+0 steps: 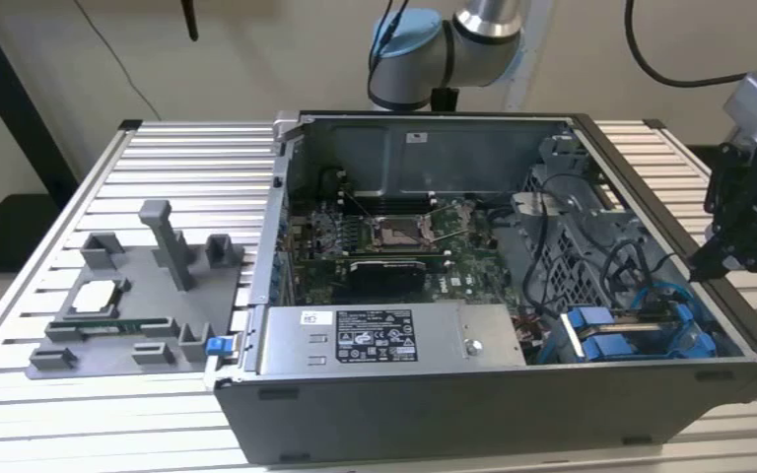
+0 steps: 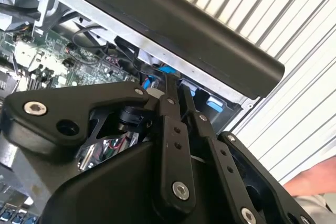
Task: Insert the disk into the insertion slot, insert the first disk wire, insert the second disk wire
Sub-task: 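Insert the second disk wire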
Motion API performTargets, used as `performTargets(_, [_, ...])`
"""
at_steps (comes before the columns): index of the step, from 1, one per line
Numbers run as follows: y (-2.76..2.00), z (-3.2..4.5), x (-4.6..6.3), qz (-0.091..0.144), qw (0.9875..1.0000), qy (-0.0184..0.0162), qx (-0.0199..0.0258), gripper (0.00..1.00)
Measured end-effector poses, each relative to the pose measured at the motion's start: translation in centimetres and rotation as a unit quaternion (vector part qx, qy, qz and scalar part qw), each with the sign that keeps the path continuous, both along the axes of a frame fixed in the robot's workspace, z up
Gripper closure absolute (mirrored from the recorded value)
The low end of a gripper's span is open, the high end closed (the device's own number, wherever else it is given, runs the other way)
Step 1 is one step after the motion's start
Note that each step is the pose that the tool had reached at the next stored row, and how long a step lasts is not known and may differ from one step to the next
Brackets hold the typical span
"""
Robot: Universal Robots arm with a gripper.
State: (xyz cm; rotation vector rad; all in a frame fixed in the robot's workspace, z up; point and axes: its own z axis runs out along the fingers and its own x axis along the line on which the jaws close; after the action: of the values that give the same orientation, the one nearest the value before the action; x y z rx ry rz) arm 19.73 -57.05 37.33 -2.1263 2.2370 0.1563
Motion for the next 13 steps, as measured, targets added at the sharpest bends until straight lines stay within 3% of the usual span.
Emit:
performTargets(11, [-0.01, -0.21, 0.08, 0.002, 1.0000, 0.0001, -0.0009, 1.00])
performTargets(12, [-0.01, -0.20, 0.09, 0.002, 1.0000, 0.0000, -0.0009, 0.00])
performTargets(13, [-0.01, -0.20, 0.10, 0.002, 1.0000, 0.0000, -0.0010, 0.00])
